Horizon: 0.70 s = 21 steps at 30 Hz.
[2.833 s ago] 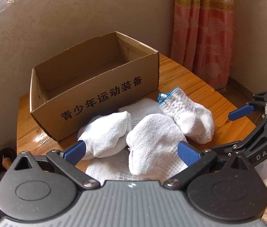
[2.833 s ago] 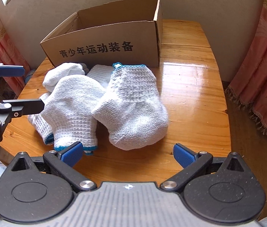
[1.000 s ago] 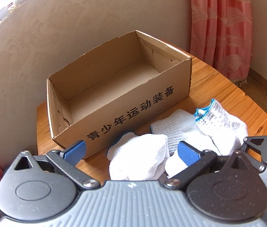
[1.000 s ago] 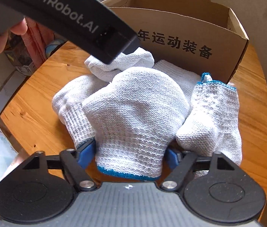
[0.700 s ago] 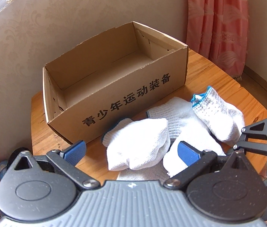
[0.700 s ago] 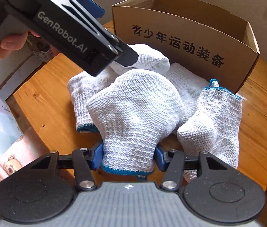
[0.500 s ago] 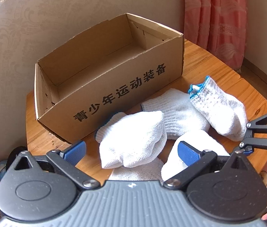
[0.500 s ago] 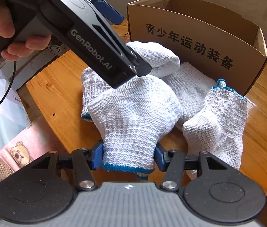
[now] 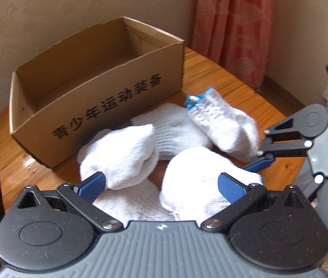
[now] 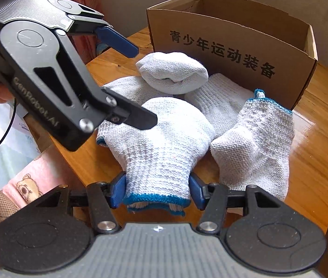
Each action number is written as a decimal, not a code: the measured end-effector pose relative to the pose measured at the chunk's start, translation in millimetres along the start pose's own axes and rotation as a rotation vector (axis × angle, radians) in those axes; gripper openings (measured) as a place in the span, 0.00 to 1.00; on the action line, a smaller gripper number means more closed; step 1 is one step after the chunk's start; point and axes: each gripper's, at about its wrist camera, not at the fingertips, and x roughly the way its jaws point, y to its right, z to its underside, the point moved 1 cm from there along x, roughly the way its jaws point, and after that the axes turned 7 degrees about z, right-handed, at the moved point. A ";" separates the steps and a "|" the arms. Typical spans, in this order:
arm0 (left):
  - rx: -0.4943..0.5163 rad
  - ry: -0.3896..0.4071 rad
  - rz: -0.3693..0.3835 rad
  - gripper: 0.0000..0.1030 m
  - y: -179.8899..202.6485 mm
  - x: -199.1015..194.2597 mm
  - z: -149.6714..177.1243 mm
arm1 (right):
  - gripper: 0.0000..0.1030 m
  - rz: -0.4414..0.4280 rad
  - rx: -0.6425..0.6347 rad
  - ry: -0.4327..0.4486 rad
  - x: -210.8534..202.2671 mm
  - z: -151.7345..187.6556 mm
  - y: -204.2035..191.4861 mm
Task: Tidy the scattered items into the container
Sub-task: 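Close the left tool on a white blue-cuffed glove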
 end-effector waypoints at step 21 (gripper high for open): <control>-0.061 -0.114 0.308 0.67 -9.2 33.3 5.6 | 0.64 0.020 0.016 -0.014 4.7 10.4 7.5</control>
